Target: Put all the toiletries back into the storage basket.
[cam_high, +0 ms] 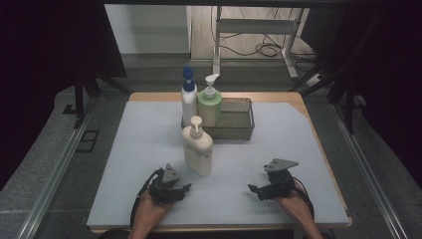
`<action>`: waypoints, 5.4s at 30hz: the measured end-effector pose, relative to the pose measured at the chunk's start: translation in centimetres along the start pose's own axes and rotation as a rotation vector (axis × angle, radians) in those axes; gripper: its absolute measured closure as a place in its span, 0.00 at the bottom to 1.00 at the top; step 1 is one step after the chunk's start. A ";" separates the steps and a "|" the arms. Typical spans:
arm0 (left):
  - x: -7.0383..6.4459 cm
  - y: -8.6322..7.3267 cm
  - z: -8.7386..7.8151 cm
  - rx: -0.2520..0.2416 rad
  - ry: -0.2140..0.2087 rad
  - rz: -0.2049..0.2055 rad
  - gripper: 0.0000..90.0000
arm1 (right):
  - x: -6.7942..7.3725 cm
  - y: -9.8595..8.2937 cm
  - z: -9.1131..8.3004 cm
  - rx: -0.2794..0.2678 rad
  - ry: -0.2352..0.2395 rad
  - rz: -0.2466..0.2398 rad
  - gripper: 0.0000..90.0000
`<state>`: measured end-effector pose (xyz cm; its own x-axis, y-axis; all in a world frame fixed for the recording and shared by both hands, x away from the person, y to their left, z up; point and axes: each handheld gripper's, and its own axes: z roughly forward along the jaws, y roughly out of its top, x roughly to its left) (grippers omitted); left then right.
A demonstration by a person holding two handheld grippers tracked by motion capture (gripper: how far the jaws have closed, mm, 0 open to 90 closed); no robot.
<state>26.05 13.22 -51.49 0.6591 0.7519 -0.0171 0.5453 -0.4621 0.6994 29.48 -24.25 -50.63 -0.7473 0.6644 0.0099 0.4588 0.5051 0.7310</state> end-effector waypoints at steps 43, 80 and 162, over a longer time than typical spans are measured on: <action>0.6 -2.0 -0.8 0.019 0.060 -0.078 0.13 | 2.8 6.9 0.9 -0.068 0.099 -0.052 0.00; 0.6 -2.0 -0.7 0.014 0.061 -0.084 0.13 | 5.4 12.2 3.6 -0.089 0.145 -0.088 0.07; 0.7 -2.0 -0.7 0.017 0.059 -0.078 0.13 | 6.2 17.4 3.9 -0.080 0.087 -0.120 0.43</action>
<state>24.99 15.01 -52.40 0.5831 0.8119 -0.0283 0.6029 -0.4091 0.6850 34.72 -9.21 -40.48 -0.8347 0.5502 -0.0244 0.3264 0.5298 0.7828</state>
